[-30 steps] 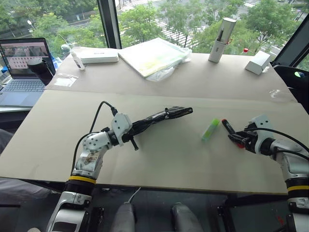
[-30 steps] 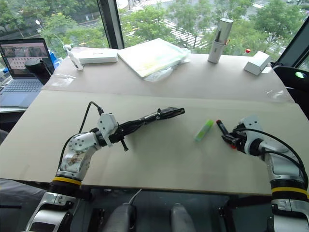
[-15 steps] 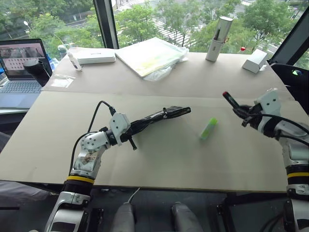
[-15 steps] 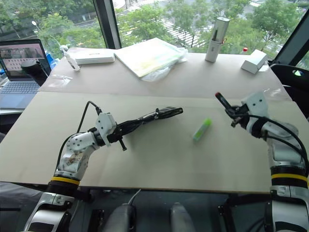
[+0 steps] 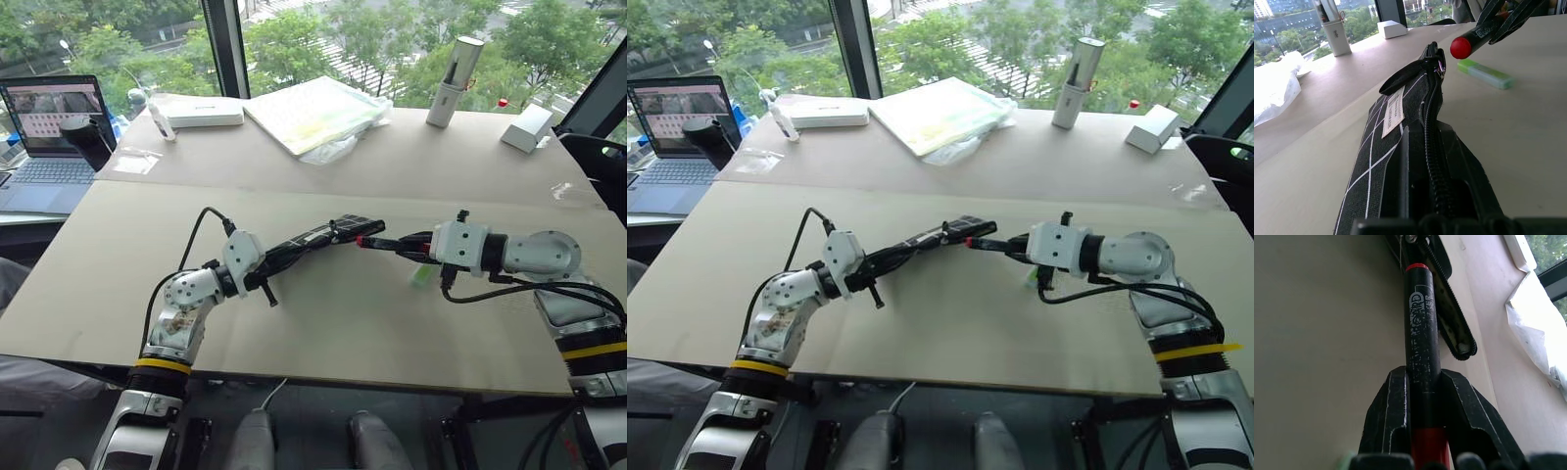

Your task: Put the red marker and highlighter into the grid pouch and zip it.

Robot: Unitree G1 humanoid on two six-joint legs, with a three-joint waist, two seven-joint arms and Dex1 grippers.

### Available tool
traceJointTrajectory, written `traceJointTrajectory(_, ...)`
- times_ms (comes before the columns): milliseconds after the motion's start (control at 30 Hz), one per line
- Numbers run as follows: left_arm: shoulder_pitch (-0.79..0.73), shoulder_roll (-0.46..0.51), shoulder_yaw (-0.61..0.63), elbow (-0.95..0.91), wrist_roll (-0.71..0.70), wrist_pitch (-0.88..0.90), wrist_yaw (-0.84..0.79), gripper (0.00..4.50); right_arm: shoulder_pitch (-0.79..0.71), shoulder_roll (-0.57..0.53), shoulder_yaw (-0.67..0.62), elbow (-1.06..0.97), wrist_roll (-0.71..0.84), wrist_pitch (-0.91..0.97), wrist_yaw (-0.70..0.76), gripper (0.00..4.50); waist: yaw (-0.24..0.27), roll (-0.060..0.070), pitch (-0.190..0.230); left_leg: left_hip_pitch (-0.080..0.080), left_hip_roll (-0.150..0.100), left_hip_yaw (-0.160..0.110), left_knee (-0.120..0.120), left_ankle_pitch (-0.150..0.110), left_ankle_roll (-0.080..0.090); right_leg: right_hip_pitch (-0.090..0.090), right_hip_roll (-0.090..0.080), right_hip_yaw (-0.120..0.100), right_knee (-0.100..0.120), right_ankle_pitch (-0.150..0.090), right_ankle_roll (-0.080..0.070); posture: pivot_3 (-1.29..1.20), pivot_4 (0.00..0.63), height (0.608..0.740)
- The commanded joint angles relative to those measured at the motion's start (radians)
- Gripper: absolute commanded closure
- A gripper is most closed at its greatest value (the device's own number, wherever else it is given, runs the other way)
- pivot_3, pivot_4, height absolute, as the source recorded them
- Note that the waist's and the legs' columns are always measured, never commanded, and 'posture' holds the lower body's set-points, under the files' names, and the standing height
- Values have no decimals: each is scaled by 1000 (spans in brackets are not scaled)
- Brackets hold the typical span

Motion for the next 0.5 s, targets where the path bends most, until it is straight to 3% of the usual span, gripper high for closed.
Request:
traceJointTrajectory(33,-4,-1,-5,-41,-11,1,-5,4500,-53,-3,-4,34,-37,-67,-28,3970,-2,0,0,0,0,0,0,0,0,0,0,0,0,0,0,0,150,740)
traceJointTrajectory(333,-8,5,-3,-37,-13,3,-14,4500,-64,-13,-59,27,60,-38,9,3970,-4,0,0,0,0,0,0,0,0,0,0,0,0,0,0,0,150,740)
traceJointTrajectory(500,-7,3,-6,-37,-12,1,-19,4500,-79,-37,-55,32,38,-35,6,3970,-3,0,0,0,0,0,0,0,0,1,0,0,0,0,0,0,150,740)
